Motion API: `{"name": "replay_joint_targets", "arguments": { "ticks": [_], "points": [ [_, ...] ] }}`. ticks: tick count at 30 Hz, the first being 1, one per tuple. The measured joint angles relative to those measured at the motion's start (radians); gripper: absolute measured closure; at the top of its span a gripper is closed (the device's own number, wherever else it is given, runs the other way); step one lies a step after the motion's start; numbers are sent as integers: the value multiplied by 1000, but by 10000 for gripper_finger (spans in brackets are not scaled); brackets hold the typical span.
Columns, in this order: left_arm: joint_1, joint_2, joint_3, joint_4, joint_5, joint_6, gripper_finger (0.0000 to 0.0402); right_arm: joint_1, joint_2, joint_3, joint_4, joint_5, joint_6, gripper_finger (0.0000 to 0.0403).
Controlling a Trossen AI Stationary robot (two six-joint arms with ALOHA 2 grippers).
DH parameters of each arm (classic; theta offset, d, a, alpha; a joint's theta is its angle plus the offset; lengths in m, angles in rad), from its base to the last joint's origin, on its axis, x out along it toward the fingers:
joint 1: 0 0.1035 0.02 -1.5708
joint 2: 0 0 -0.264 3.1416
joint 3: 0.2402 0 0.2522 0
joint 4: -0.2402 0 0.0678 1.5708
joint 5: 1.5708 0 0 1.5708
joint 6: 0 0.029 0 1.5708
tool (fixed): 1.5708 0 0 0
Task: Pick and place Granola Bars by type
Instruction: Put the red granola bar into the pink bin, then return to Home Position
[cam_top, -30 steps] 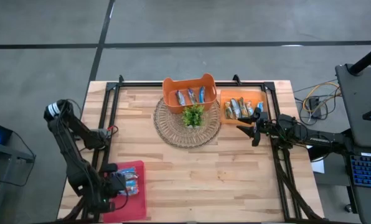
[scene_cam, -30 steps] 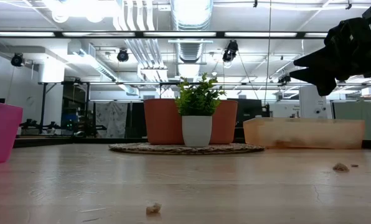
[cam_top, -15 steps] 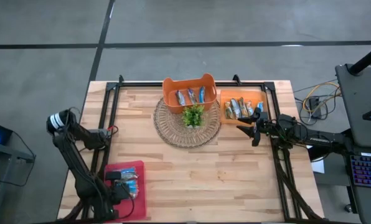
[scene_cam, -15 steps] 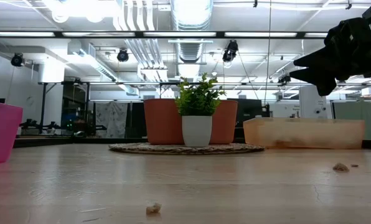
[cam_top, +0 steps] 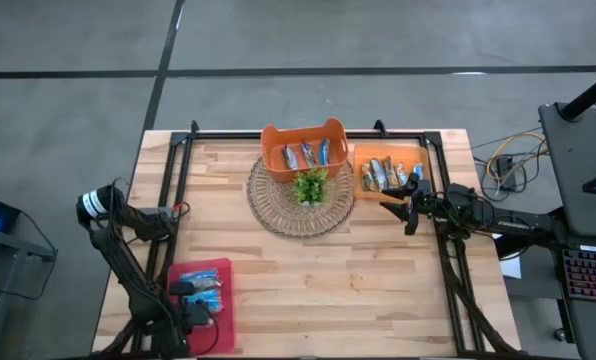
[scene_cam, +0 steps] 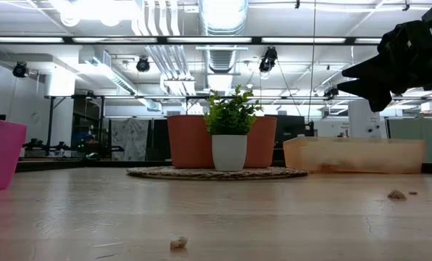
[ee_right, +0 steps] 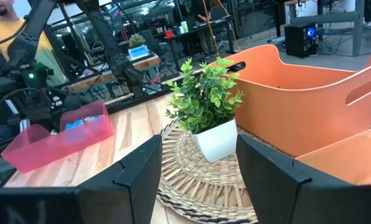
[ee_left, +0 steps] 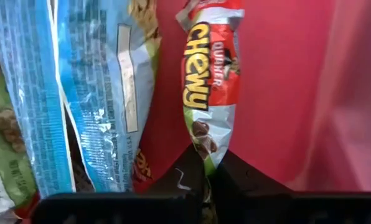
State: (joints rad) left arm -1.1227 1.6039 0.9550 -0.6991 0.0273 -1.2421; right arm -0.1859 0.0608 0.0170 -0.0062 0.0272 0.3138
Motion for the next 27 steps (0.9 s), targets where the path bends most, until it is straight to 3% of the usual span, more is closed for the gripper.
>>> {"name": "replay_joint_targets", "arguments": {
  "ticks": [7,22,27],
  "points": [
    [1,-1,-13,11,-2,-8,341,0,0,0,0,0,0,207],
    [43,-99,-14,11,-33,85,116,0,0,0,0,0,0,207],
    [100,-215,-30,14,-152,181,91,0,0,0,0,0,0,207]
  ]
}}
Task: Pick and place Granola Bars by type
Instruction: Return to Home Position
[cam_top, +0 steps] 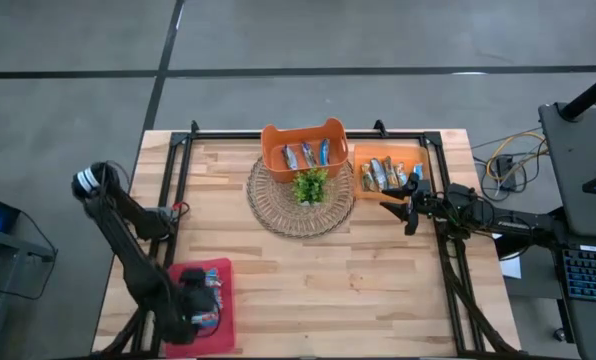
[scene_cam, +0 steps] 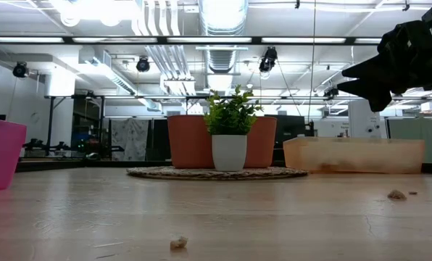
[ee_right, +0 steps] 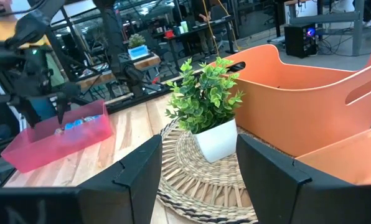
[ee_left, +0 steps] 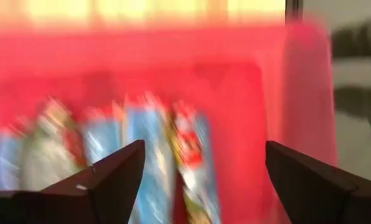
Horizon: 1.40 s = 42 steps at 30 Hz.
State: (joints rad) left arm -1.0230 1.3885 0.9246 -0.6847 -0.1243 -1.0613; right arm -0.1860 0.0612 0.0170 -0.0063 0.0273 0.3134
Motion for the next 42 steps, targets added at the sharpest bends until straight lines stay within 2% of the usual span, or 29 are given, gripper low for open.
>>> {"name": "replay_joint_targets", "arguments": {
  "ticks": [6,11,17,21,25,28,31,35,37,42],
  "points": [
    [126,-151,-45,16,-166,171,90,0,0,0,0,0,0,207],
    [282,-255,-96,53,-209,390,90,0,0,0,0,0,0,207],
    [498,-359,-171,78,-292,550,90,0,0,0,0,0,0,207],
    [598,-417,-257,131,-404,541,90,0,0,0,0,0,0,207],
    [630,-496,-377,295,-494,444,90,0,0,0,0,0,0,207],
    [633,-553,-462,431,-546,545,90,0,0,0,0,0,0,207],
    [634,-596,-530,567,-548,683,90,0,0,0,0,0,0,207],
    [649,-653,-631,771,-549,762,90,0,0,0,0,0,0,207],
    [652,-684,-677,820,-549,774,90,0,0,0,0,0,0,207],
    [655,-744,-750,825,-547,772,90,0,0,0,0,0,0,207]
  ]
}}
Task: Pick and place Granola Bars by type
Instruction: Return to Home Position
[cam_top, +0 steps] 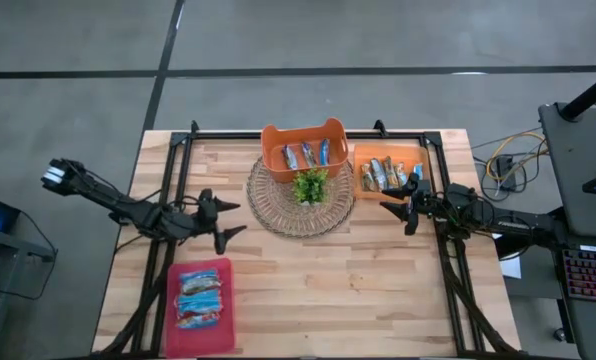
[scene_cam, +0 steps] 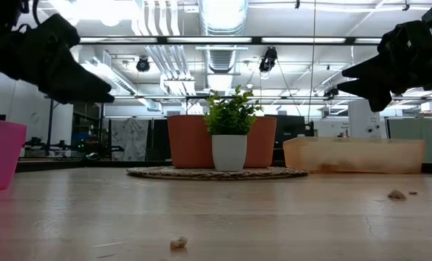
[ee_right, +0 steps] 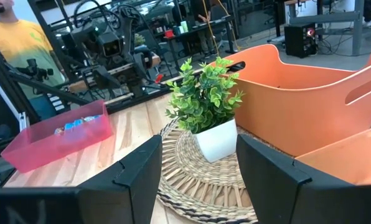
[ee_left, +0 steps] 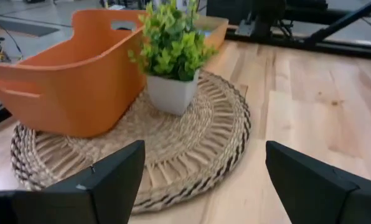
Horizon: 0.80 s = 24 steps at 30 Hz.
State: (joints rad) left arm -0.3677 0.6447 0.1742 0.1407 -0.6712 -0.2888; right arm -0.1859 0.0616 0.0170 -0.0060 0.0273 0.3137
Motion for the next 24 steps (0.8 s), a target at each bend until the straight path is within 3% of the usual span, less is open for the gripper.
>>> {"name": "replay_joint_targets", "arguments": {
  "ticks": [4,11,19,24],
  "points": [
    [9,-29,-37,-2,49,0,90,0,0,0,0,0,0,207],
    [69,-51,-70,-7,271,12,90,0,0,0,0,0,0,207],
    [98,-124,-151,10,367,21,90,0,0,0,0,0,0,207],
    [98,-208,-164,-77,420,27,90,0,0,0,0,0,0,207]
  ]
}}
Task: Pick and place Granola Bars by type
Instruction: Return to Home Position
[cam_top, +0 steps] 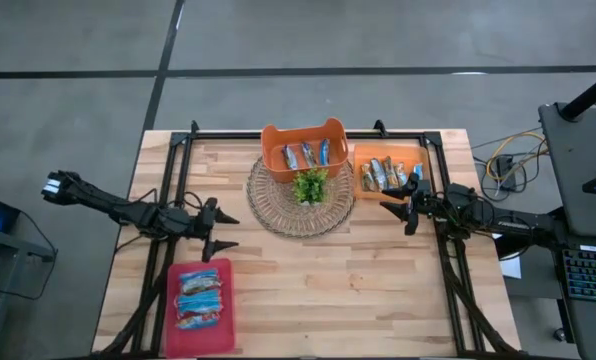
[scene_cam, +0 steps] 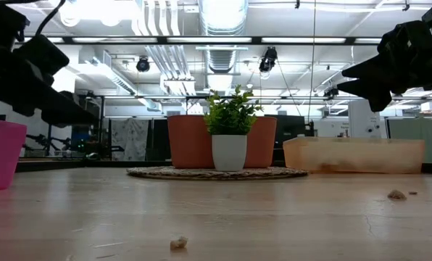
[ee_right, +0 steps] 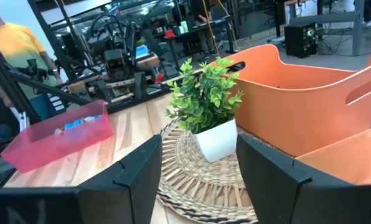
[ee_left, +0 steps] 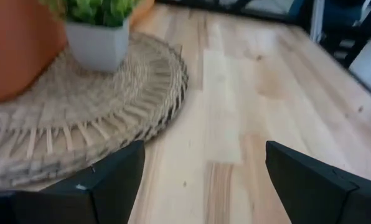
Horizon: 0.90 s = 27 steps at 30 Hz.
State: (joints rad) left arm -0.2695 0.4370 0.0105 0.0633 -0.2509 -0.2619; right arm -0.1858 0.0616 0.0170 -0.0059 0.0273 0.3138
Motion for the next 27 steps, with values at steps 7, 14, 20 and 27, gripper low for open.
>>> {"name": "replay_joint_targets", "arguments": {
  "ticks": [7,14,20,27],
  "points": [
    [0,-95,-1,-13,0,39,90,0,0,0,0,0,0,207],
    [1,-192,-1,-19,-1,109,90,0,0,0,0,0,0,207],
    [2,-278,-2,-21,-12,124,90,0,0,0,0,0,0,207],
    [13,-364,-2,-21,-38,154,90,0,0,0,0,0,0,207]
  ]
}}
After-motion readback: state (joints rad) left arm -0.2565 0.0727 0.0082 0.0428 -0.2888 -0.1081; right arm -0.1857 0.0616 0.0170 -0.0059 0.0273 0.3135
